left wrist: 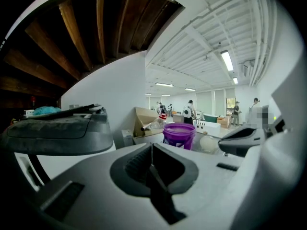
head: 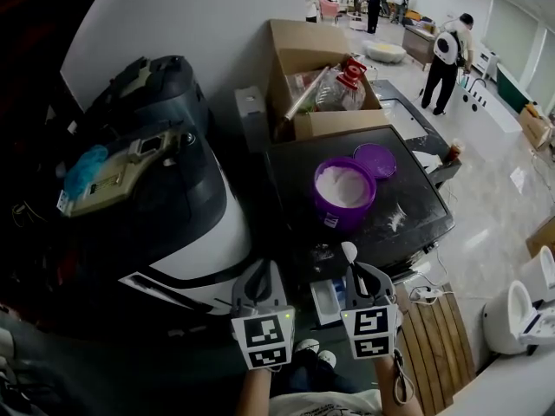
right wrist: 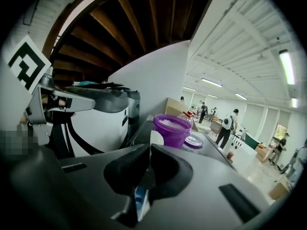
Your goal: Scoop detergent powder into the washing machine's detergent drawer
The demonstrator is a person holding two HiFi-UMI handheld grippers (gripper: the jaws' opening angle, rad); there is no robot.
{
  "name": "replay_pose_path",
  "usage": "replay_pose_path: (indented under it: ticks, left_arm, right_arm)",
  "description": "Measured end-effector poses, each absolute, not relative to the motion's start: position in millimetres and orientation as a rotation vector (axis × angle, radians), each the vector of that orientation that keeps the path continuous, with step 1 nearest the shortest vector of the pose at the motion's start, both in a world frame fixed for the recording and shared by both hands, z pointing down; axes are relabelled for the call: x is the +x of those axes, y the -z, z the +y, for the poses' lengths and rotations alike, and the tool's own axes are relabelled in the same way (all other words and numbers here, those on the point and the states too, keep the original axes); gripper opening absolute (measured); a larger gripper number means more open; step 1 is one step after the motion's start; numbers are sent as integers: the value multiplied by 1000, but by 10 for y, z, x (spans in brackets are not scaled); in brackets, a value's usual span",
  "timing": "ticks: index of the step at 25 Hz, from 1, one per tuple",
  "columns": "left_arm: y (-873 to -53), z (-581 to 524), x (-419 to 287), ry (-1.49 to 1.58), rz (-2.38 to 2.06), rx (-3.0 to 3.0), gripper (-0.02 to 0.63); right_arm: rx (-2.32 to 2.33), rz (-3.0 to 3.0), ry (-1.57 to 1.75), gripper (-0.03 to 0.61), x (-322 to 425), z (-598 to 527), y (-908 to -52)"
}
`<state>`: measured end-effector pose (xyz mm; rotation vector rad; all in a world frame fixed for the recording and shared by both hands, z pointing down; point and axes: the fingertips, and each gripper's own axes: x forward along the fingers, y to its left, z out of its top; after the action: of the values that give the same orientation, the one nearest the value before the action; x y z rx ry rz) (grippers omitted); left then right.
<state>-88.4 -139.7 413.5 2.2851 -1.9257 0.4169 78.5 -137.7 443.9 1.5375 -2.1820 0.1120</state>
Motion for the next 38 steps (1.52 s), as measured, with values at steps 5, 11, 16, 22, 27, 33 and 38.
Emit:
replay_pose_path:
  ticks: [5, 11, 16, 22, 27, 33, 38]
  left_arm:
    - [-3933, -1434, -878, -385, -1958, 2320, 9]
    - [-3716, -1449, -910, -344, -1995, 2339, 9]
    - [-3572, -1460, -907, -305, -2016, 2355, 9]
    - [-3434, -1467, -877, -274, -2025, 2385, 9]
    - [-3354, -1461, -856, -253, -2032, 2397, 9]
    - [-3323, -1461, -827, -244, -2034, 2406, 9]
    - [-3301, -1454, -823, -238, -2031, 2410, 9]
  right_arm:
    - [1620, -2224, -73, 20, 810, -1468, -4133]
    - [1713, -2274, -37, 20, 835, -1547, -3780]
    - [1777, -2309, -24, 20, 874, -1572, -3572]
    - [1836, -2320, -23, 20, 956, -1581, -3424]
    - [1867, -2323, -20, 20, 1027, -1570, -3359]
    - [1885, -2321, -27, 20, 1098, -1559, -3347]
    - [1895, -2316, -24, 20, 1116, -1549, -3322]
